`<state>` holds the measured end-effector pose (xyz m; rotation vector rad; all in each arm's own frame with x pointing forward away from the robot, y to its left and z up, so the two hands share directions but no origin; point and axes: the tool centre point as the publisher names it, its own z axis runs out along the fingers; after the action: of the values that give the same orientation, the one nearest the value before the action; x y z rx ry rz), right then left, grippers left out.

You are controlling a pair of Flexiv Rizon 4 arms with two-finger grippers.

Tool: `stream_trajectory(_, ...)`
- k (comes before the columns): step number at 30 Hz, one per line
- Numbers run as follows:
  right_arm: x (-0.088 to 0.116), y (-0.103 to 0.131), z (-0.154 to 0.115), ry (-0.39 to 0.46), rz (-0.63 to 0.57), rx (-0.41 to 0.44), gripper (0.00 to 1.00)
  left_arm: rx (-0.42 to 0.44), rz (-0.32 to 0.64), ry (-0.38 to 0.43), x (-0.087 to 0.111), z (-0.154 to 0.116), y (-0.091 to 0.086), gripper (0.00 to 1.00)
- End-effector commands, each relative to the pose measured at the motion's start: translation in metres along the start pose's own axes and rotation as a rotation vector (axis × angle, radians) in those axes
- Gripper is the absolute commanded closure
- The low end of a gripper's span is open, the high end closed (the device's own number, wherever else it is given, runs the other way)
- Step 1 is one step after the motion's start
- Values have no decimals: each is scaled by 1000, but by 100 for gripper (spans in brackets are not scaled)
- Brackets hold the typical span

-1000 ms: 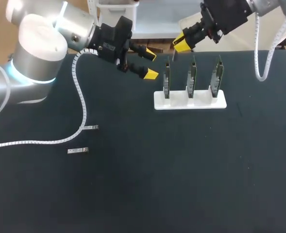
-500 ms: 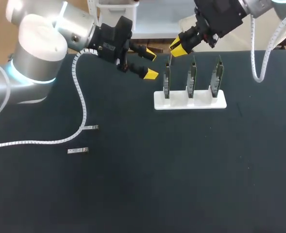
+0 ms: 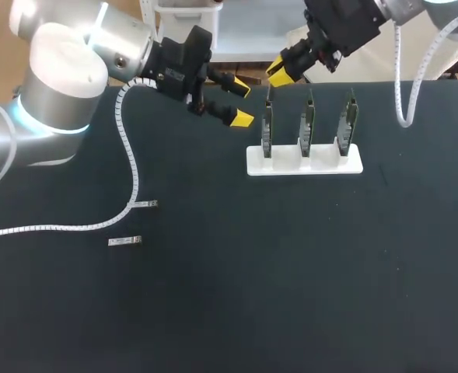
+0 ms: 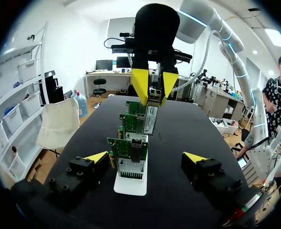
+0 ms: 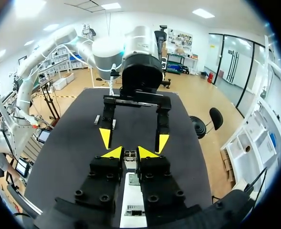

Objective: Pick up the optical module with the left hand, and insert it into the network port with the right hand.

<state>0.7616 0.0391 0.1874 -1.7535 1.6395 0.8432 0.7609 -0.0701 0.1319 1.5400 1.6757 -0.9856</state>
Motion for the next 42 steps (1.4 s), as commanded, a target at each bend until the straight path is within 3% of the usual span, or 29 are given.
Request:
stream_trajectory(1, 0, -4, 4, 8, -1, -2, 100, 1, -2, 5, -1, 0, 1, 0)
stream_trajectory(28, 10, -6, 8, 65, -41, -11, 100, 1, -2, 5, -1, 0, 1, 0)
stream_trajectory(42, 12, -7, 11, 75, -47, 33, 100, 1, -2, 5, -1, 0, 1, 0)
